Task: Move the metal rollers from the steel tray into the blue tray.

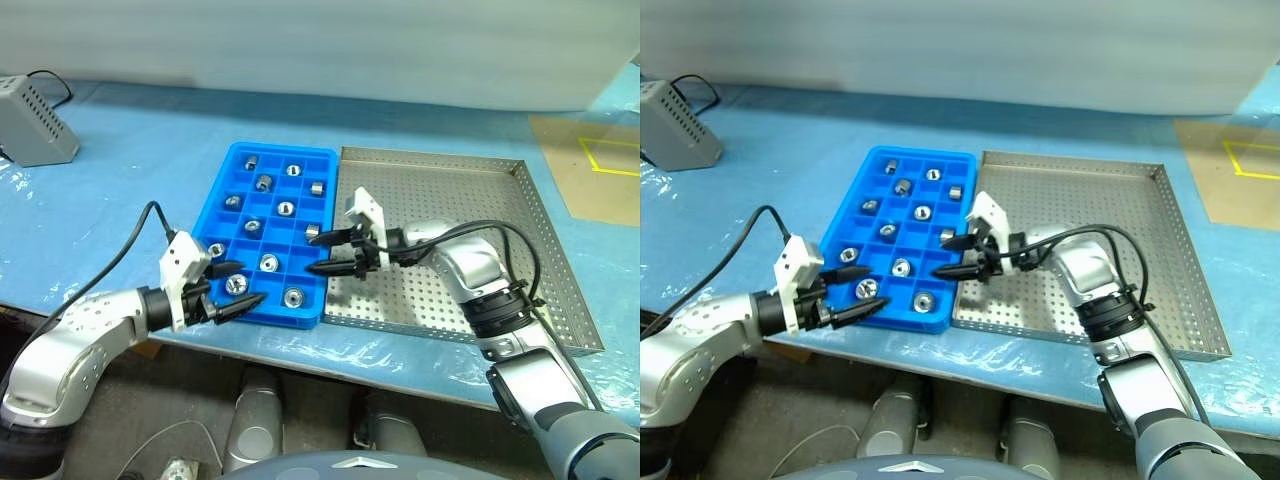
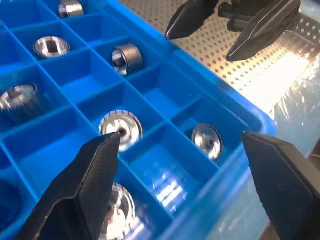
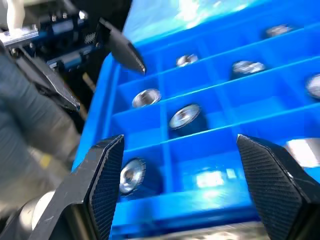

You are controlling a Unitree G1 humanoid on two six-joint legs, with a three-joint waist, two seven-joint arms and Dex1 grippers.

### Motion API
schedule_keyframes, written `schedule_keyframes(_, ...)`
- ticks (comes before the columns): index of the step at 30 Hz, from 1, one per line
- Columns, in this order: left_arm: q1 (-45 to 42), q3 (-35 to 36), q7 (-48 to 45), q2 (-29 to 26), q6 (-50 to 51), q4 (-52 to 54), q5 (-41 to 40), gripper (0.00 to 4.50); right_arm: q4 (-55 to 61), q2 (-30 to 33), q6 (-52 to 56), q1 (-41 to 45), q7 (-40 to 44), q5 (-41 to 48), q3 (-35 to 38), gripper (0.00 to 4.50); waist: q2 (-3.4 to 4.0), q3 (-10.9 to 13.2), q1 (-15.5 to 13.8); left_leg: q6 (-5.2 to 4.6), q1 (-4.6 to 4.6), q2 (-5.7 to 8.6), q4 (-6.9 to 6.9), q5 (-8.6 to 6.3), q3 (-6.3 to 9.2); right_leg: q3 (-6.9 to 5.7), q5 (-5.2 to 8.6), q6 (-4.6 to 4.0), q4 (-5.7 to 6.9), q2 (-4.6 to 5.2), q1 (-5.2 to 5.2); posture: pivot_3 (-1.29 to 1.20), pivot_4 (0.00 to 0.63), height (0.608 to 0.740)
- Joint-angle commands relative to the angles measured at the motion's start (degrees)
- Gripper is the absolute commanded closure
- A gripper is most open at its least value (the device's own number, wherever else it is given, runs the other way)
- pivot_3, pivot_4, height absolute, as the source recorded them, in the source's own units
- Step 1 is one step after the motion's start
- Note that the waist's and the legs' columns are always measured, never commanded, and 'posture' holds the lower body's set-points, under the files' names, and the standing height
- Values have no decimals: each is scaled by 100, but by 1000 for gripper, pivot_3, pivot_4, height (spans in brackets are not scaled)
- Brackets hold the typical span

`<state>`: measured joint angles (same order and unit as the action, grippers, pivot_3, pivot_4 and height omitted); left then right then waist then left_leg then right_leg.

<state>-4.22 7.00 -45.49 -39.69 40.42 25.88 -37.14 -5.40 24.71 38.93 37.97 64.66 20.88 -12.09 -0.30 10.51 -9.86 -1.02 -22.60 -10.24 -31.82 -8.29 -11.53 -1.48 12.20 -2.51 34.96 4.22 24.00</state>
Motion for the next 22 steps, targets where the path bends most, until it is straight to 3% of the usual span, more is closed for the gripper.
schedule_keyframes(1,-687,-207,-134,149,-193,-318,22,424,369,255,-19,10,-269,180,582,838,0,0,32,7,0,1,-2,5,-1,0,-13,-22,1,0,-1,77,150,740)
schedule_keyframes(8,-2083,-835,-178,876,-729,-1844,663,424,650,559,-216,-756,-1418,-100,1325,838,-5,-5,350,16,-7,3,-13,12,-3,4,-19,-30,4,-1,0,-104,150,740)
schedule_keyframes(14,-2545,-1139,-457,1420,-1073,-2733,913,424,1215,134,-238,-1512,-2804,-163,1918,838,-4,-6,728,10,-20,3,-22,9,-6,4,-21,-33,3,-5,10,-225,150,740)
schedule_keyframes(22,-3025,-1183,-773,1550,-1411,-3456,1201,424,1468,35,-256,-1608,-3258,-126,1947,838,-4,-6,906,-12,-19,0,-39,-4,-5,4,-22,-30,5,-6,6,-239,150,740)
